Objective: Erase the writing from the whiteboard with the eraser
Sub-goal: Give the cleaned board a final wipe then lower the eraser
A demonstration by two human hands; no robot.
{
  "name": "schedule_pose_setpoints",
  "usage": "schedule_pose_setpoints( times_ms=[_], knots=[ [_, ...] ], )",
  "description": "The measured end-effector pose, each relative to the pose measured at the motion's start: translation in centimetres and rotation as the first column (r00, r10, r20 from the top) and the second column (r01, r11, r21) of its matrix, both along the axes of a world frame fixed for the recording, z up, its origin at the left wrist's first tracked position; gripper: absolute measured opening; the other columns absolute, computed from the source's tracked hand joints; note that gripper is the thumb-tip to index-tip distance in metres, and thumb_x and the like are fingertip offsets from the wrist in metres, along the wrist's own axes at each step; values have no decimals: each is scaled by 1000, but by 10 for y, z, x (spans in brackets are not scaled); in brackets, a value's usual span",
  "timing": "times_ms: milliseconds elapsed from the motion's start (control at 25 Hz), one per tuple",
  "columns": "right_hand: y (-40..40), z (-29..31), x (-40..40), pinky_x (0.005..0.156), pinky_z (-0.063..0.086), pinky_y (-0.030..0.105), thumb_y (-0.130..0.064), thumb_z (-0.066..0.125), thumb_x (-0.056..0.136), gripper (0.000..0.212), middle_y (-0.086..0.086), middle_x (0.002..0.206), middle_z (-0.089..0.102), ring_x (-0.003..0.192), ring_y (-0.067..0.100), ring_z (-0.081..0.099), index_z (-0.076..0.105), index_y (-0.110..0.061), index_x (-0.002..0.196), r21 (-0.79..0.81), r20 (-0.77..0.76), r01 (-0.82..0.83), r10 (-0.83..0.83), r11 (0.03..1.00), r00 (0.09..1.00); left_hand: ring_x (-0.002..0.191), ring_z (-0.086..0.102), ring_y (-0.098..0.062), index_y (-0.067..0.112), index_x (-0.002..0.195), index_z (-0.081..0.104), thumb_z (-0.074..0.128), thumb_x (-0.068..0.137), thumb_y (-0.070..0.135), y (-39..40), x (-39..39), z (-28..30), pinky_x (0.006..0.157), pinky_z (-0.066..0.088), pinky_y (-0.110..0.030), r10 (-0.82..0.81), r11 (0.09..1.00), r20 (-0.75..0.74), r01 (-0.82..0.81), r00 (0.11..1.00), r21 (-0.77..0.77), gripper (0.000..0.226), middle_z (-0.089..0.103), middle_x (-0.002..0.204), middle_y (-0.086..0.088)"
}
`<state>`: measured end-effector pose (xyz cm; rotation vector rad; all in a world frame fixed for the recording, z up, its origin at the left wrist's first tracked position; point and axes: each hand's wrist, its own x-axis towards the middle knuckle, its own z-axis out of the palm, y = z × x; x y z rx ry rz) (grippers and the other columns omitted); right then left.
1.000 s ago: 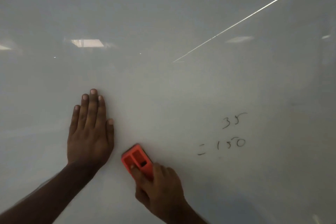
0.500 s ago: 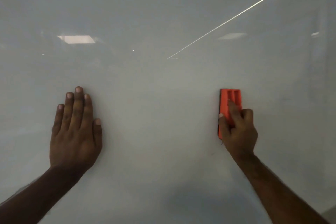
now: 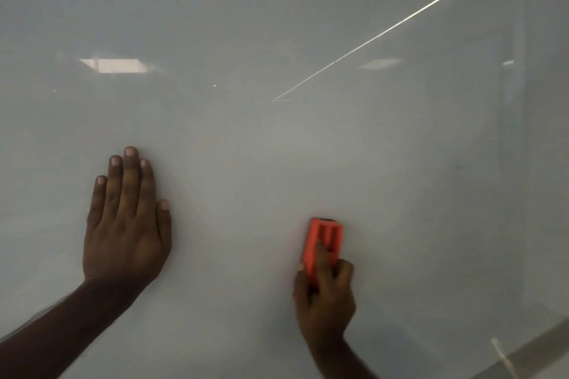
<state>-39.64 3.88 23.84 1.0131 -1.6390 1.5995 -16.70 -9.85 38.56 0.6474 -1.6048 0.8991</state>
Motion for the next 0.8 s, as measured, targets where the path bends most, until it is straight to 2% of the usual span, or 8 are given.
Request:
schedule_pose_setpoints(
  times_ms=[80,160,240,320,400,560,680,800],
  knots=[
    [-3,-7,17,50,43,27,-44,59,83,55,6,93,49,57,24,51,56,-31,137,114,-291,-13,46,993,956,160,11,-32,0,163,16,26,108,30,2,0,0,131,9,-46,-8,1000,6,8,1000,2,63,9,173,-16],
    [-1,-14,20,54,39,27,-45,58,86,57,5,95,47,63,21,43,48,-35,142,198,-537,30,83,980,839,160,14,-34,-3,161,20,29,108,29,6,3,0,130,12,-49,-13,1000,17,13,1000,-2,63,15,171,-20],
    [7,-13,4,58,39,28,-42,58,88,55,8,97,53,65,23,46,48,-35,142,240,-690,85,109,967,716,159,15,-34,-4,160,23,32,107,30,9,9,1,130,14,-49,-15,1000,66,15,998,-1,63,18,170,-21],
    [20,-7,-19,59,42,29,-39,58,89,51,11,96,61,64,27,54,50,-33,139,249,-752,148,95,957,652,159,18,-34,-5,159,26,33,107,30,10,22,1,129,16,-48,12,1000,140,-9,990,-22,63,21,169,-20],
    [33,2,-43,58,42,32,-36,55,89,48,11,95,59,61,31,56,52,-30,135,221,-683,175,24,959,730,157,23,-35,-5,158,28,35,107,29,10,36,-4,129,17,-48,38,999,210,-32,977,-31,62,23,169,-21],
    [45,32,-63,58,47,35,-36,51,90,49,14,101,55,63,33,55,53,-22,137,182,-359,193,-117,964,926,157,23,-35,-5,158,27,35,106,28,17,41,-15,129,15,-47,42,998,223,-54,974,45,62,22,168,-20],
    [44,36,-53,59,50,38,-34,55,93,50,15,105,53,65,34,56,52,-20,141,154,-228,137,-100,979,969,159,11,-30,-3,160,22,33,106,31,21,40,-28,131,7,-42,1,987,221,-37,975,157,65,13,170,-16],
    [40,12,-19,60,49,34,-37,53,96,52,12,108,52,68,26,55,45,-25,146,209,-282,4,57,978,958,160,7,-28,-1,161,23,40,104,35,27,52,-70,131,8,-42,-43,974,285,-24,957,227,69,10,171,-15]
  ],
)
